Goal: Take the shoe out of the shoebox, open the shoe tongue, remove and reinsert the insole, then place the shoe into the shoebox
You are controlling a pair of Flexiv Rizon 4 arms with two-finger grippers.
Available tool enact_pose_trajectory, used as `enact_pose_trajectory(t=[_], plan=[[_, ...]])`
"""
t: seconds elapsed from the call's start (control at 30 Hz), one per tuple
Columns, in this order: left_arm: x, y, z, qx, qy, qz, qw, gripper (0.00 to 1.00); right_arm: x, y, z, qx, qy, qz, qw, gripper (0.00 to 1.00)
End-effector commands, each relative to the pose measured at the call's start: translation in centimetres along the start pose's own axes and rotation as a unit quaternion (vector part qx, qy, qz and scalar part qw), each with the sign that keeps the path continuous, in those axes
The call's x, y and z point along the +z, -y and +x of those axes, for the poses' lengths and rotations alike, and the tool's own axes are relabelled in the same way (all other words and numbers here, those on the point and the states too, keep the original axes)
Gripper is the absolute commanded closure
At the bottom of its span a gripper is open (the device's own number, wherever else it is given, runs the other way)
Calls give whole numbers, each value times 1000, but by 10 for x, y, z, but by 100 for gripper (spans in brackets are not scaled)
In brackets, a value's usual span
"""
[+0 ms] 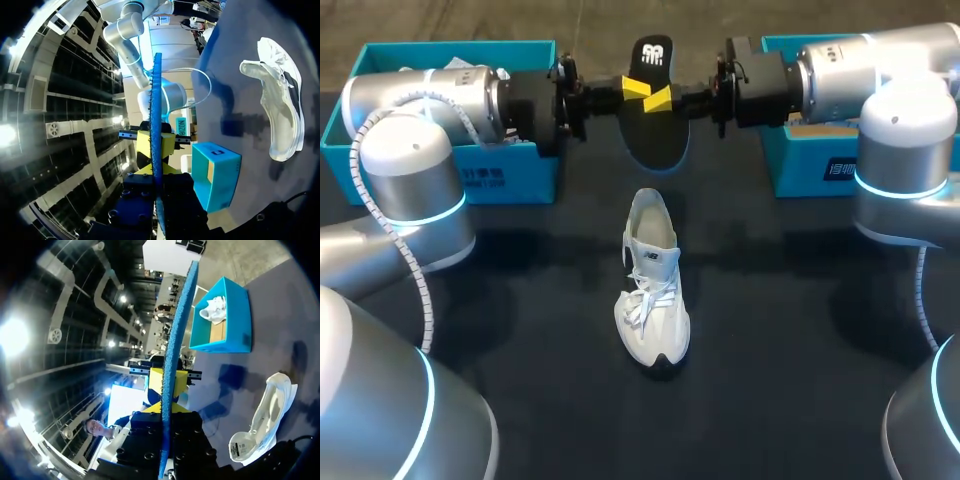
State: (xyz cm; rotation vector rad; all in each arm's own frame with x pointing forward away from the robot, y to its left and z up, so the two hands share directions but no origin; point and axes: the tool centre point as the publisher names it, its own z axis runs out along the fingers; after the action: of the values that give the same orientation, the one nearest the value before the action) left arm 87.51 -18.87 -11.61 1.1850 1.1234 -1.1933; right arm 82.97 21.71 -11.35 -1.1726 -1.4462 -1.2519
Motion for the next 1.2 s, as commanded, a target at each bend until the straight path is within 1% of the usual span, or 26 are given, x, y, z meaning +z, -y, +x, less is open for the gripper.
enact_pose_trajectory(t=[0.03,0.07,0.1,0.23,0.47,0.6,0.7,0.87,1.03,1.13,1.17,1.2], plan=[[0,3,1,-1,-5,-6,1000,77,3,-3,-1,-2,-2,1,1000,100],[0,3,2,3,-6,-10,1000,11,3,-3,-1,-3,-2,0,1000,100],[0,3,2,4,-5,-8,1000,0,3,-2,-1,-4,-2,0,1000,100],[-6,3,2,-11,-11,1,1000,0,2,-2,-5,-15,5,0,1000,100],[-27,5,7,-23,-21,19,999,0,0,-3,-12,-53,20,-7,998,100],[-42,9,10,-31,-43,32,998,0,-3,-6,-14,-70,31,-14,997,100],[-52,12,15,-35,-65,41,996,0,-5,-8,-14,-95,36,-16,995,100],[-68,17,26,-39,-105,55,992,0,-4,-15,-7,-163,44,-1,986,100],[-81,20,36,-20,-145,71,987,0,1,-21,1,-227,34,24,973,100],[-92,17,45,-8,-176,74,982,0,4,-23,3,-260,4,42,965,100],[-96,15,47,-13,-181,71,981,0,7,-25,3,-268,-7,55,962,100],[-100,13,49,-14,-189,69,979,0,9,-26,4,-268,-8,60,962,100]])
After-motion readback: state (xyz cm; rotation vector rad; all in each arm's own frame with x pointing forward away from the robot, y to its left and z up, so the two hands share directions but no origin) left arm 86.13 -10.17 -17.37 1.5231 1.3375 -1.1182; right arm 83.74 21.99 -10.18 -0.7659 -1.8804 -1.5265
